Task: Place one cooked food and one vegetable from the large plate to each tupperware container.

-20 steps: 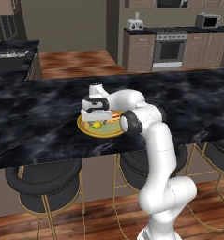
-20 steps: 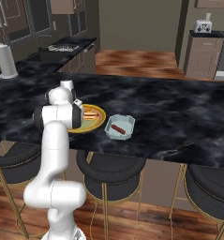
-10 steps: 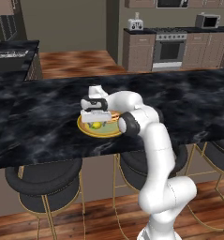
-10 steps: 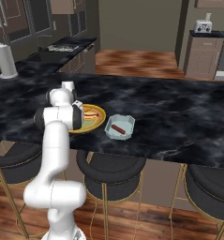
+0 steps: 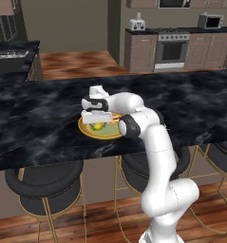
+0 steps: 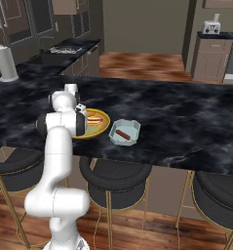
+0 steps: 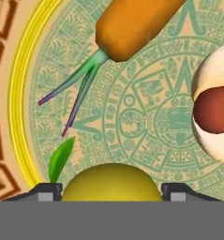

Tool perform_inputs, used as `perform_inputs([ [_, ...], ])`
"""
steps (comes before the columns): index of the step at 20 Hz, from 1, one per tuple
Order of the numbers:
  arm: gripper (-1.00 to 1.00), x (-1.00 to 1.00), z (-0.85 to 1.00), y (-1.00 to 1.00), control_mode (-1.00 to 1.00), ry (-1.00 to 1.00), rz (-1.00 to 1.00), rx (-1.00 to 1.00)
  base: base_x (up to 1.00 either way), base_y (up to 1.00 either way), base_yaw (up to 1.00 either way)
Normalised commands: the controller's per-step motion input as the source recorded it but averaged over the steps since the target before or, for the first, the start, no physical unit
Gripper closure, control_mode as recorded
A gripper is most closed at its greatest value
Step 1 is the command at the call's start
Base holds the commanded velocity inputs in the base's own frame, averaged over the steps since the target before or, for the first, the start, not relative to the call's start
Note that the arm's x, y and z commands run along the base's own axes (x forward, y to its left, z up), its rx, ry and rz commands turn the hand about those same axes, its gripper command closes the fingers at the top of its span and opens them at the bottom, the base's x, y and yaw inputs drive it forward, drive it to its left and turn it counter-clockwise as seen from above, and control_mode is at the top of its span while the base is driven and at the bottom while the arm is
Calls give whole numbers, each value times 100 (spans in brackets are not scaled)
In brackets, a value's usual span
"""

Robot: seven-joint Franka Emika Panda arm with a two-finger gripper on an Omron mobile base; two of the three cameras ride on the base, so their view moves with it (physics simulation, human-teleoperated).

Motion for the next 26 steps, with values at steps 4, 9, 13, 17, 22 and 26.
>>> perform_inputs([
  [4, 100, 0, 0, 0, -100, 0, 0, 0, 0, 0, 0],
  [9, 100, -44, 15, -31, -100, -3, 0, 0, 0, 0, 0],
  [13, 100, -74, 70, -97, -100, -14, 1, 2, 0, 0, 0],
  [17, 100, -41, 90, -100, -100, -5, 4, 3, 0, 0, 0],
  [22, 100, 42, 19, -100, -100, 3, 1, 0, 0, 0, 0],
  [26, 100, 40, 0, -100, -100, 0, 3, 0, 0, 0, 0],
])
